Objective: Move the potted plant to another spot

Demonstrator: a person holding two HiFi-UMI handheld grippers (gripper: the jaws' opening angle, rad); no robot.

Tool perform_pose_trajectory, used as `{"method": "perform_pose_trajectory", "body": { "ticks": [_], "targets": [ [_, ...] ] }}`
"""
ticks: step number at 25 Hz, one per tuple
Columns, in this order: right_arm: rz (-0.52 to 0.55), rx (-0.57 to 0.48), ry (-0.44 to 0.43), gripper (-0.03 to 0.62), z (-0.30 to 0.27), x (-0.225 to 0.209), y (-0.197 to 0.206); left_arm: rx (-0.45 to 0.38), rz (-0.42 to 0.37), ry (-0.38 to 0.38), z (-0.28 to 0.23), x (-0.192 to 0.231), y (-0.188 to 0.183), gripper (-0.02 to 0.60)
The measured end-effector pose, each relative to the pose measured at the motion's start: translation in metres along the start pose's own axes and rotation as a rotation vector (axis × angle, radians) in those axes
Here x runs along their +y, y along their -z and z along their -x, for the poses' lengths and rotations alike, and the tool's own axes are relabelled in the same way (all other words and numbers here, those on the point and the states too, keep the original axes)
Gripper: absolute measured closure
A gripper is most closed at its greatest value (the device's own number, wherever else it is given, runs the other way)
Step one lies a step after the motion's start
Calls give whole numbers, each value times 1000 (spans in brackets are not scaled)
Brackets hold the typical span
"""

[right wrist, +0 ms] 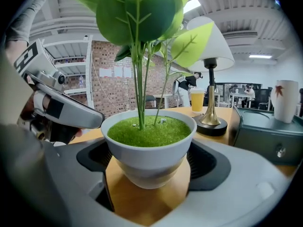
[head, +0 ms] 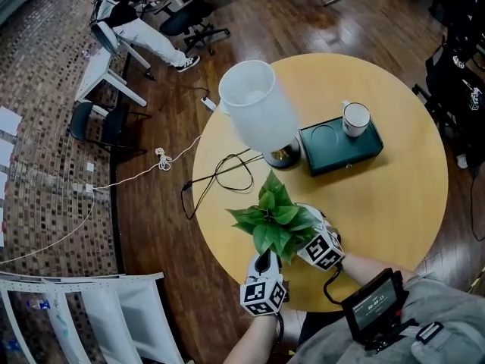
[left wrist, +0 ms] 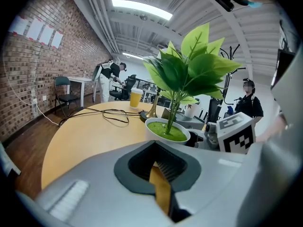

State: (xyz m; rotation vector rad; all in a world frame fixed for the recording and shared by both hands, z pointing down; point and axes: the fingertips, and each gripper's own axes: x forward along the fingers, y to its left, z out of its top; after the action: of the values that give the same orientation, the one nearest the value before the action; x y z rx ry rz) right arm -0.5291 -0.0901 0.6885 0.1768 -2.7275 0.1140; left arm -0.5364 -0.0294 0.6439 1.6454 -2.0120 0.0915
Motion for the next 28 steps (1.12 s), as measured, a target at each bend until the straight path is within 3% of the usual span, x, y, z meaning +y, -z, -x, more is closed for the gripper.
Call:
{"method": "perform_pose_trajectory", "body": {
  "ticks": [17,28],
  "targets": [
    [58,2,11,69,9,3,4,6,-21,-3,15,-6,5,580],
    [61,11,54,81,53,0,2,-6,-27,45,22,-30,7,580]
  ]
}}
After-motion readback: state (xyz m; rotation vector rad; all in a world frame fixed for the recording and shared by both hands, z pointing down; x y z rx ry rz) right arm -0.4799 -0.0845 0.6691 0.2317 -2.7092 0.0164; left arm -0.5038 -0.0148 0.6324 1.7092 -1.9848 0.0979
